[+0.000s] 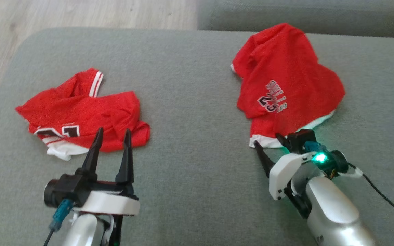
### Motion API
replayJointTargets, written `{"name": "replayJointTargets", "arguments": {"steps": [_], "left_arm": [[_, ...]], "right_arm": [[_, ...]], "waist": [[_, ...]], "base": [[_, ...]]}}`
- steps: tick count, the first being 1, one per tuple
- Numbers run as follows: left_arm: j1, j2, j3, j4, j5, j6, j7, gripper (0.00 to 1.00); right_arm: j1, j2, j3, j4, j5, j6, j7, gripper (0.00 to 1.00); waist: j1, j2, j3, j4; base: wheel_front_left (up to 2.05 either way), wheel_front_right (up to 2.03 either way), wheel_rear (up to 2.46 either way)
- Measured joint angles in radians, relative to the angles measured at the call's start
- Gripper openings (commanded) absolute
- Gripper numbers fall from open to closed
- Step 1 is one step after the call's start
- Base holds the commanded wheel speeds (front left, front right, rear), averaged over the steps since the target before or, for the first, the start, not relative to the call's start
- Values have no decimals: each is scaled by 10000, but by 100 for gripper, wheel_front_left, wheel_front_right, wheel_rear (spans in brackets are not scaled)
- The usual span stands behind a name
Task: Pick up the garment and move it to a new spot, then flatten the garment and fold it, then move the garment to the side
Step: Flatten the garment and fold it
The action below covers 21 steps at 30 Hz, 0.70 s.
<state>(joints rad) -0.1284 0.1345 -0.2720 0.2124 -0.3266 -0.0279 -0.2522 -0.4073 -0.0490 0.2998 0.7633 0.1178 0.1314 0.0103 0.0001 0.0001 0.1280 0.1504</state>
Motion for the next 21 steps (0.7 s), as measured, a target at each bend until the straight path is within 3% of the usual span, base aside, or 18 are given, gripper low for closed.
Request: {"name": "replayJointTargets", "arguments": {"steps": [12,14,15,21], "left_arm": [[-308,-410,178,290,286,-326,0,100],[-386,-449,249,322,293,-351,0,100],[-398,-466,301,337,330,-353,0,100],[-396,-487,518,401,466,-437,0,100]], "right_arm": [[-1662,-48,215,2006,443,0,564,100],[-1782,-46,205,2186,608,0,564,14],[-1817,-54,203,2247,662,0,564,0],[-1849,-82,247,2500,963,0,309,0]], "waist": [[-2,0,493,573],[-1,0,478,586],[-2,0,464,579],[0,0,338,456]], "base": [[0,0,0],[0,0,0],[0,0,0],[0,0,0]]}}
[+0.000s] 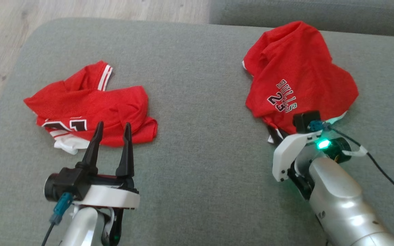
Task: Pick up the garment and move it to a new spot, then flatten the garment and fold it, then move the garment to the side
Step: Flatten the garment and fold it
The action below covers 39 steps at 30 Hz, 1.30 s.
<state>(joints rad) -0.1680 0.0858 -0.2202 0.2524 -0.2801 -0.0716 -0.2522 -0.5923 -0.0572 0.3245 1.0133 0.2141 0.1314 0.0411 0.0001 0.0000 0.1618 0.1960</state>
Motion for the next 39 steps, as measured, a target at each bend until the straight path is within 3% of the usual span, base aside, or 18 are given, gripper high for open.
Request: {"name": "replayJointTargets", "arguments": {"steps": [6,12,18,22,27,31,39], "left_arm": [[23,-50,176,35,84,-90,0,100],[201,-130,332,31,125,-159,0,100],[660,-209,644,15,125,-167,0,100],[913,-245,823,-19,125,-165,0,100],[1198,-270,1003,-159,128,-151,0,100],[1259,-282,1233,-372,171,-115,0,100],[1280,-318,1260,-539,261,-171,0,100]], "right_arm": [[187,-10,633,-15,412,0,-671,0],[51,-31,1547,-874,1066,0,-1360,0],[-1230,-46,2673,-2232,2917,0,-1741,0],[-2299,-42,2673,-2832,4270,0,-2491,0],[-3652,-38,1104,-2625,4796,0,-2922,0],[-3647,-61,-1267,-2188,4265,0,-2970,0],[-762,-529,-5509,819,1622,0,-2966,0]], "waist": [[0,0,-353,-190],[0,0,-816,-281],[-1,0,-1383,-202],[-1,0,-1662,-174],[-1,0,-1775,-342],[-1,0,-1725,-624],[0,0,-1438,-1309]], "base": [[0,0,0],[0,0,0],[0,0,0],[0,0,0],[0,0,0],[0,0,0],[0,0,0]]}}
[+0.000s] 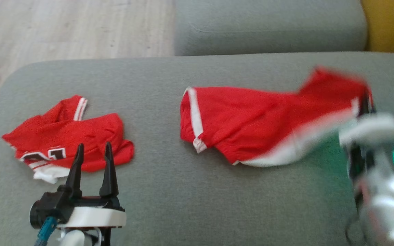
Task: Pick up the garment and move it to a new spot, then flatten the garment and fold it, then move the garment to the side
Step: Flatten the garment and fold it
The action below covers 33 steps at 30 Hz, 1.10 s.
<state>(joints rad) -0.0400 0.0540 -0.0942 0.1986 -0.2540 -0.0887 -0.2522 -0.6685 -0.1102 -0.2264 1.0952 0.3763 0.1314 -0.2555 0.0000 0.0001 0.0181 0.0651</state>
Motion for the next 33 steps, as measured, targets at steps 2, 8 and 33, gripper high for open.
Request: {"name": "replayJointTargets", "arguments": {"steps": [2,8,33], "left_arm": [[-13,-8,-17,-15,13,-6,0,100],[-148,-25,-12,-6,102,-12,0,100],[-162,-42,-155,-8,176,-171,0,100]], "right_arm": [[529,-102,-834,698,-652,0,2,100],[654,100,-1879,-196,-2579,0,2,100],[4828,556,5150,-7386,-3641,0,2,100]], "waist": [[0,0,108,-147],[1,0,270,-557],[-1,0,61,-292]], "base": [[0,0,0],[0,0,0],[0,0,0]]}}
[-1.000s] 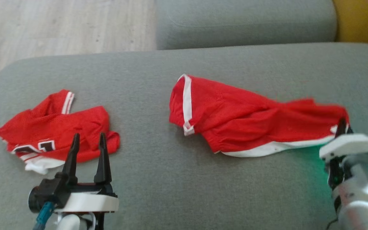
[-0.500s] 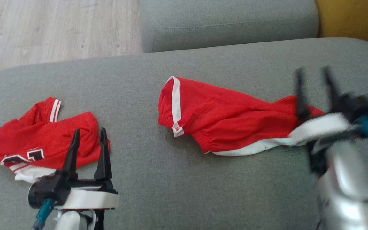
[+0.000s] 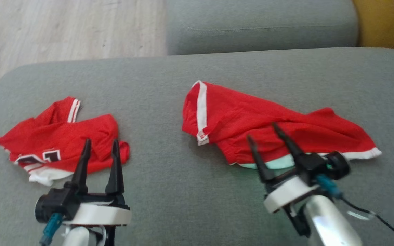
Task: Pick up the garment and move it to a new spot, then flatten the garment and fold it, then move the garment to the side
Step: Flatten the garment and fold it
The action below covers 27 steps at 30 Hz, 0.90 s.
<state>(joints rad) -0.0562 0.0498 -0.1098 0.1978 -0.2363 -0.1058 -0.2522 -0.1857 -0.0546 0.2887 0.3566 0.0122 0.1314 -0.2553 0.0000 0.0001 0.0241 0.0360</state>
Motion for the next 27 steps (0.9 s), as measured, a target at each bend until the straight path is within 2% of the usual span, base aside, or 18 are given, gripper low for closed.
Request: {"name": "replayJointTargets", "arguments": {"steps": [6,16,21,22,23,27], "left_arm": [[-35,-2,-240,169,-4,-2,0,100],[-472,-8,-637,399,-121,4,0,100],[-511,-8,-757,493,-132,15,0,100],[-512,-8,-769,497,-188,17,0,100],[-513,-8,-771,500,-215,19,0,100],[-513,-8,-769,504,-221,98,0,100]], "right_arm": [[-1129,-8,1300,1432,-447,0,495,100],[-3093,-73,2380,3908,-1613,0,663,100],[-3628,-75,2878,5001,-1827,0,583,100],[-3680,-73,2846,5108,-1812,0,537,40],[-3731,-73,2750,5187,-1766,0,477,0],[-4025,-75,2255,5285,-1398,0,305,0]], "waist": [[0,0,223,537],[1,0,644,1439],[1,0,755,1772],[1,0,766,1805],[1,0,774,1826],[1,0,779,1810]], "base": [[0,0,0],[0,0,0],[0,0,0],[0,0,0],[0,0,0],[0,0,0]]}}
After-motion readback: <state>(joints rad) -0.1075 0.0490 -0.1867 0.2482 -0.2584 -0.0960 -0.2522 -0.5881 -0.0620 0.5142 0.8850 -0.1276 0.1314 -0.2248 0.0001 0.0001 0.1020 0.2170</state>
